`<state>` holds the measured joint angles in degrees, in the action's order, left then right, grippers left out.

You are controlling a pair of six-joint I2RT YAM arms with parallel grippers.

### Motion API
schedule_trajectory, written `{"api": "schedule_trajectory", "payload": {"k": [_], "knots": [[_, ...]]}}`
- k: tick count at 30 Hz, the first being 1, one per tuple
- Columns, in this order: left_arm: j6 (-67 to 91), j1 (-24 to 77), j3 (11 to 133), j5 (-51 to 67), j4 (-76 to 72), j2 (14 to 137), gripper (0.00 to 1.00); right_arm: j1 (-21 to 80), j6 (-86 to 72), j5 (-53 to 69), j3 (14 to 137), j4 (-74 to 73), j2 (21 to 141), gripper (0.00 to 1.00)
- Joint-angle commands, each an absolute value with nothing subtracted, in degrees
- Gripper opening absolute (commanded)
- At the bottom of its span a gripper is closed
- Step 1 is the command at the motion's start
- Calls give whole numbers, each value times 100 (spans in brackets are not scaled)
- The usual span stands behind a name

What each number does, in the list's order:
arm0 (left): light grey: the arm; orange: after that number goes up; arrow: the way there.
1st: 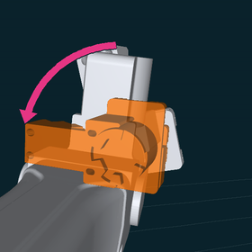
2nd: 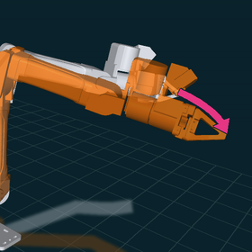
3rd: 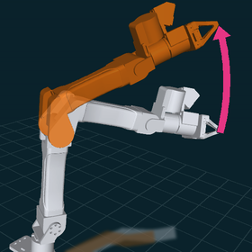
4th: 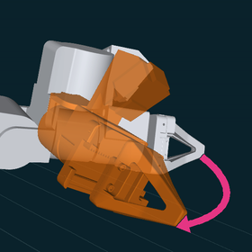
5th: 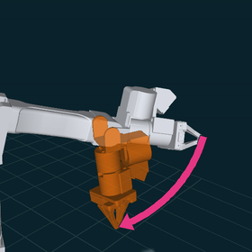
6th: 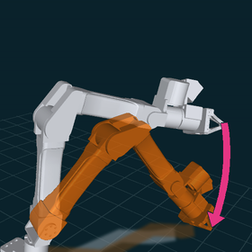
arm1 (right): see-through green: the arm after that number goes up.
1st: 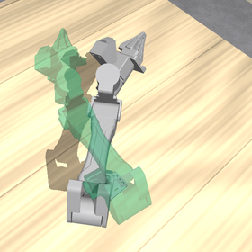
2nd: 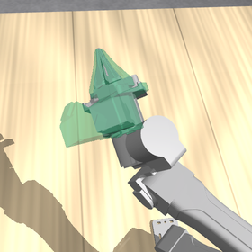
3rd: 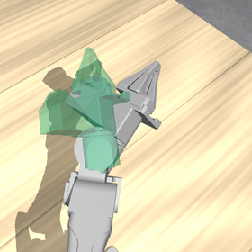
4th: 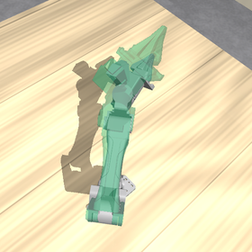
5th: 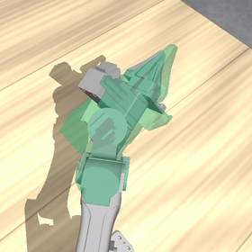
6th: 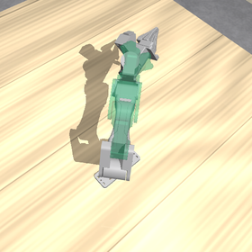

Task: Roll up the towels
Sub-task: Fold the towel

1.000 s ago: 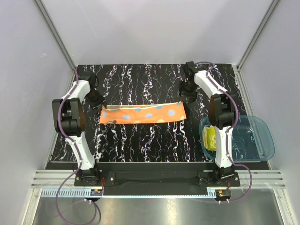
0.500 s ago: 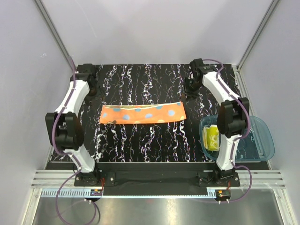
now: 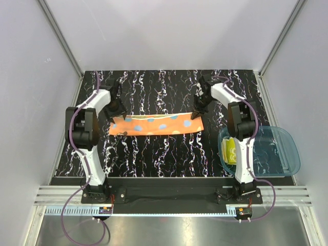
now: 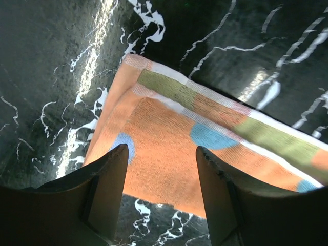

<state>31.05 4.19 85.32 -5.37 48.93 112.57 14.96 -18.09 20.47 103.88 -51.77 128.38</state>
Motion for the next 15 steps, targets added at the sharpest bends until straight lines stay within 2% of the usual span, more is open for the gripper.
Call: {"api": "schedule_trajectory", "payload": {"k": [1, 11, 15], "knots": [[3076, 343, 8412, -711, 4711, 11329, 60, 1389, -1723, 1636, 10416, -5221, 12902, 11], [3419, 0, 8130, -1898, 4896, 11434, 58, 1230, -1775, 782, 10090, -5379, 12911, 15], [3454, 0, 8244, -1960, 4957, 11426, 57, 1230, -1775, 914, 10177, -5466, 12859, 26]]}}
